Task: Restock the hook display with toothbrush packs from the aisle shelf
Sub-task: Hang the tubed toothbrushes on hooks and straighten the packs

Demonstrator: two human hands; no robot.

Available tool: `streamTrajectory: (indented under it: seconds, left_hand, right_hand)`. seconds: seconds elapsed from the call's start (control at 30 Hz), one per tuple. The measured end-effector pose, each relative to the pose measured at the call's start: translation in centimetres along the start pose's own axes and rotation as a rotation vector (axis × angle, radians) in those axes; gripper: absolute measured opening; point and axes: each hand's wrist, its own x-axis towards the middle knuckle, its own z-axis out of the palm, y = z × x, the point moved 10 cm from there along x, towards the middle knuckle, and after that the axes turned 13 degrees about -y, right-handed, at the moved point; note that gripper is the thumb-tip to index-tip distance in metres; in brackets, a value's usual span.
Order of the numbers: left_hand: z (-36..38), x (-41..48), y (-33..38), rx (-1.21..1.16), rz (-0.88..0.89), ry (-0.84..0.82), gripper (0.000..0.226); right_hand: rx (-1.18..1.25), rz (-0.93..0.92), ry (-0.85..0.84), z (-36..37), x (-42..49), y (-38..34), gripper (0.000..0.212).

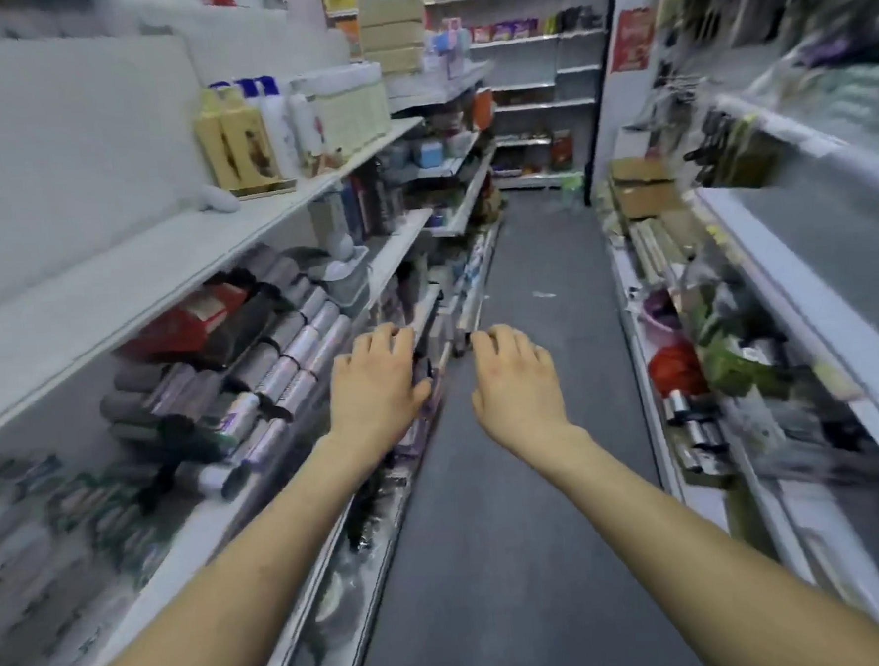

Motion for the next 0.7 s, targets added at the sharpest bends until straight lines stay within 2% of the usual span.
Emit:
streamTrajectory:
  seconds: [0.17, 0.37, 0.57, 0.7]
  left_hand:
    - [5.2, 10.7, 9.5, -0.036, 0.25, -0.045, 0.064]
    - [9.4, 19.9, 20.4, -0.14, 0.538, -0.09, 0.07]
    - [12.0, 21.1, 36.6, -0.285, 0.833, -0.161, 0.065]
    - [13.5, 21.5, 45.0, -0.321, 0.955, -0.168, 0.062]
  right_hand:
    - [-0.009, 0.253, -0.044, 3.1, 3.5, 12.7, 0.063]
    - [-0.04, 0.616, -0.022, 4.0, 1.1, 26.4, 0.065]
    - [-0.051, 0.987, 0.021, 3.8, -6.9, 38.1, 0.066]
    - [-0.007, 1.144, 0.059, 3.9, -10.6, 44.2, 0.063]
